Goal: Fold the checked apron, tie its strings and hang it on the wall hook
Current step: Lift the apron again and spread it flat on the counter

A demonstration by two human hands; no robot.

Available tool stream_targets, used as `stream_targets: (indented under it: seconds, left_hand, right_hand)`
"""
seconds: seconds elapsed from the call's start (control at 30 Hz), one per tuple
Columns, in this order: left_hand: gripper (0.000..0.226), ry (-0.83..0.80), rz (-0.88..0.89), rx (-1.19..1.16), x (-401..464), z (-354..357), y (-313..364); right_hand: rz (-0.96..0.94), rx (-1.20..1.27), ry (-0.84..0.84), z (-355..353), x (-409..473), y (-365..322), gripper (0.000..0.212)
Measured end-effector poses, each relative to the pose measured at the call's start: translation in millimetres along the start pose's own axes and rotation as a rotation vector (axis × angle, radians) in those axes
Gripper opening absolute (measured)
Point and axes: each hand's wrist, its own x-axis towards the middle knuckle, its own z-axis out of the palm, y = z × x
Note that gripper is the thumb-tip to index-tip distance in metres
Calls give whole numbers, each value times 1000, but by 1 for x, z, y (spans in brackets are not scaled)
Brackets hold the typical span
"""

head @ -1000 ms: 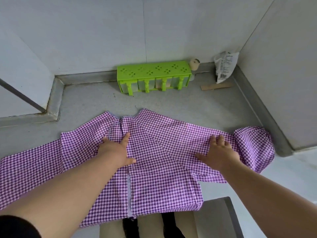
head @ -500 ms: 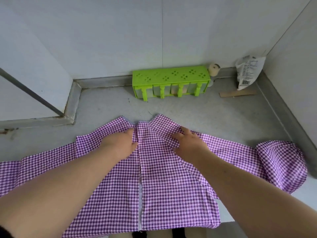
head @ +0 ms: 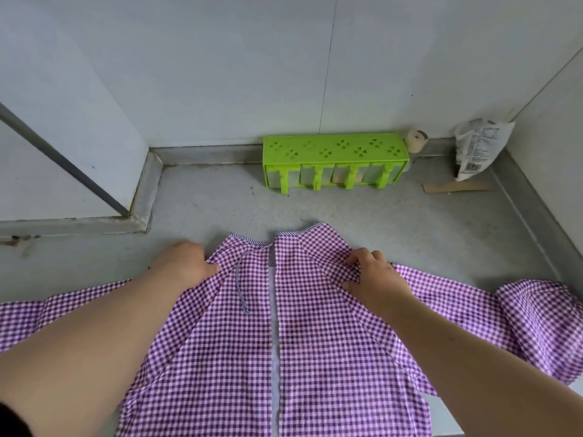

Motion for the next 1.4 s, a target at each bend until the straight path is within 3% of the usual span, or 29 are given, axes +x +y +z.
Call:
stream_targets:
  seconds: [0.1,0.2,0.37,0.5,0.8,0.97,1.23,1.4]
  left_hand:
    - [54,73,42,167,-11,0,1]
    - [50,28,75,53,-19,0,-3]
    - [45,28,143,-114,-38,-14,-5]
    - [43,35,187,-245,-60,-39,-9]
    - [50,128,235,-339,-127,-135,-41]
    - [46,184,275,-562,-172,-192,-54]
    - [36,93,227,-1038,-231,-250,-68]
    - [37,-2,294,-1212,-273,-270,-60]
  right_hand:
    - [68,60,1,2,-6,2,65]
    - [183,224,-7,-2,-16,4,78]
    - [178,191,-87,-8,-33,9,45]
    - [206,299,-36,-28,-51,-1,25]
    - [91,284,144,-117,-108,-48,16]
    - [67,536,261,-168,-133,-81,14]
    - [69,1034,343,-224,-169,-124,16]
    - [-88,1199,412,-241,-185,-141,11]
